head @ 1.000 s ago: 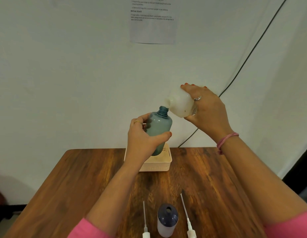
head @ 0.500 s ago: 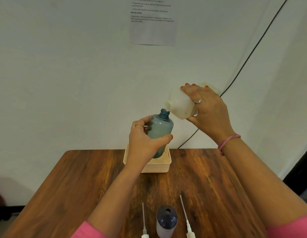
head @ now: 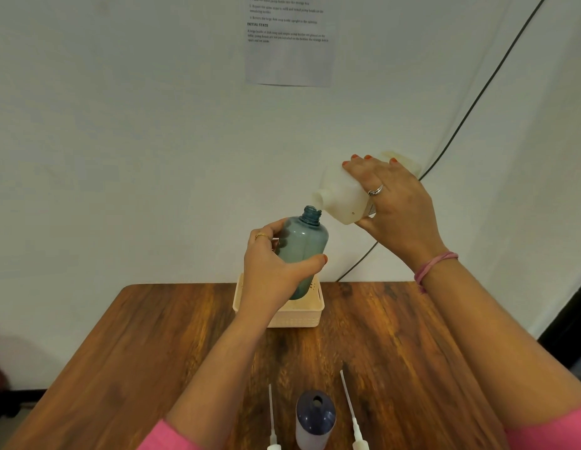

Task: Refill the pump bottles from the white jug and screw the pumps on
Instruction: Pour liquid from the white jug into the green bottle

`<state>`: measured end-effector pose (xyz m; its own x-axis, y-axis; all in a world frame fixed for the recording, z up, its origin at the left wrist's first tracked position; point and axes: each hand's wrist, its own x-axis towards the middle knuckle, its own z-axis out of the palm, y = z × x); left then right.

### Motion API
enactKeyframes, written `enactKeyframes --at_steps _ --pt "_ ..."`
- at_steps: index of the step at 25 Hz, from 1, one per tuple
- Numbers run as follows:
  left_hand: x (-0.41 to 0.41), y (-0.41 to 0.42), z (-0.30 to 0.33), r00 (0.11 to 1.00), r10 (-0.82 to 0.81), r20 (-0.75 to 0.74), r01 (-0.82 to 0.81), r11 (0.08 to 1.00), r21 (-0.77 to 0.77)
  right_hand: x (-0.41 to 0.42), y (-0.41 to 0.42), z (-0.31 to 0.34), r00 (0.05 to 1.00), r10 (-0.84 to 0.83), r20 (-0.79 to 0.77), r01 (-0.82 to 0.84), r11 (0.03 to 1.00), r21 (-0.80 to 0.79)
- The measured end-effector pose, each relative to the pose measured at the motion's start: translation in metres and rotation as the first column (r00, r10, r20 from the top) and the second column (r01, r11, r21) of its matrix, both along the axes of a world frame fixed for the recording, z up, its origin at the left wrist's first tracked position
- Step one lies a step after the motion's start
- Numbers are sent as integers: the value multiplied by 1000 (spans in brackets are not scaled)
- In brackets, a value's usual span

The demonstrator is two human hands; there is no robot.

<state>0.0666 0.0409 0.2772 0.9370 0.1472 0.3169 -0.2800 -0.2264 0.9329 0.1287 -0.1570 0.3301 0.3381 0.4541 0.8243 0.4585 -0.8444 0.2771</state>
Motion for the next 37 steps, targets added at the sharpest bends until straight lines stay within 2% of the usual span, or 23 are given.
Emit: enactKeyframes --at_steps 37 --pt "-4 0 0 1000 2 3 -2 1000 -10 -4 -3 6 998 -16 57 18 999 -41"
